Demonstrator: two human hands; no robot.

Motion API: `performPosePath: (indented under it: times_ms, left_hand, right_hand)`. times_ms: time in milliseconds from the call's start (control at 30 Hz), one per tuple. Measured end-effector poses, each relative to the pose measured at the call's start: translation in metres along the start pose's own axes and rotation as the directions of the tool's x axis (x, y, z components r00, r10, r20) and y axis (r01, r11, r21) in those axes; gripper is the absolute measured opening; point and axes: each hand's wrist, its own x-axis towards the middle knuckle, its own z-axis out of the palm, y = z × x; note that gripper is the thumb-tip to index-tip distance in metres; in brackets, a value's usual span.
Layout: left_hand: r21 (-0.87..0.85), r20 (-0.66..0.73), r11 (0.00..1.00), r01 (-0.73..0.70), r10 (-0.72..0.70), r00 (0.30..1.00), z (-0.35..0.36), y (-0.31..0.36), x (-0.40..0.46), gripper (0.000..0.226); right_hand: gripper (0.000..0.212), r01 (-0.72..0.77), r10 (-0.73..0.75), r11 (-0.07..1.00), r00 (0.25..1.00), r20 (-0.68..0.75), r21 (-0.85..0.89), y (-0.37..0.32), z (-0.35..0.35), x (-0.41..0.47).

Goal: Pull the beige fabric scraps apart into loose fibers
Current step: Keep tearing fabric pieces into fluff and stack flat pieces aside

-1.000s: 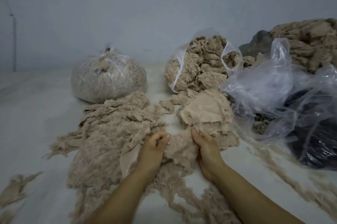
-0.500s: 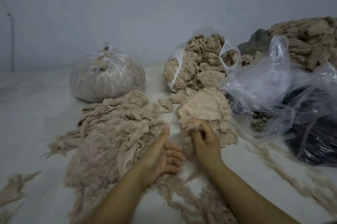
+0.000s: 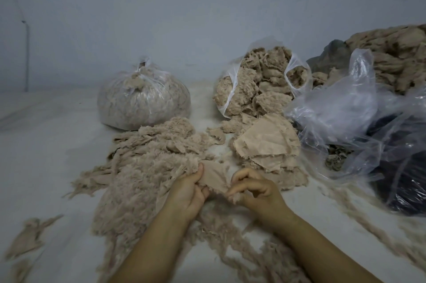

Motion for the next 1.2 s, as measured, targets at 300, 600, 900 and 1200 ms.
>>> performPosePath:
  times_ms: [300, 600, 900, 1200]
  left_hand:
    - [-0.032, 0.027, 0.986, -0.162, 0.163, 0.986, 0.006, 0.010, -0.003, 0.016]
    - [0.187, 0.104, 0.963, -0.196, 0.179, 0.978, 0.005, 0.019, -0.017, 0.014]
    - [0.186, 0.132, 0.979, -0.085, 0.061, 0.989, 0.036, -0.007, -0.032, 0.025]
    - [0.365, -0.167, 0.883, -0.295, 0.373, 0.913, 0.023, 0.001, -0.029, 0.033]
  right_hand:
    - [0.036, -0.137, 0.155, 0.980, 0.981, -0.117, 0.145, 0.003, -0.007, 0.007]
    - [0.054, -0.289, 0.283, 0.957, 0.936, -0.210, 0.003, 0.005, -0.017, 0.010]
    - [0.019, -0.326, 0.310, 0.945, 0.911, -0.272, -0.014, -0.017, 0.010, 0.018]
    - [0.029, -0.371, 0.389, 0.919, 0.798, -0.461, 0.134, -0.027, -0.019, -0.018]
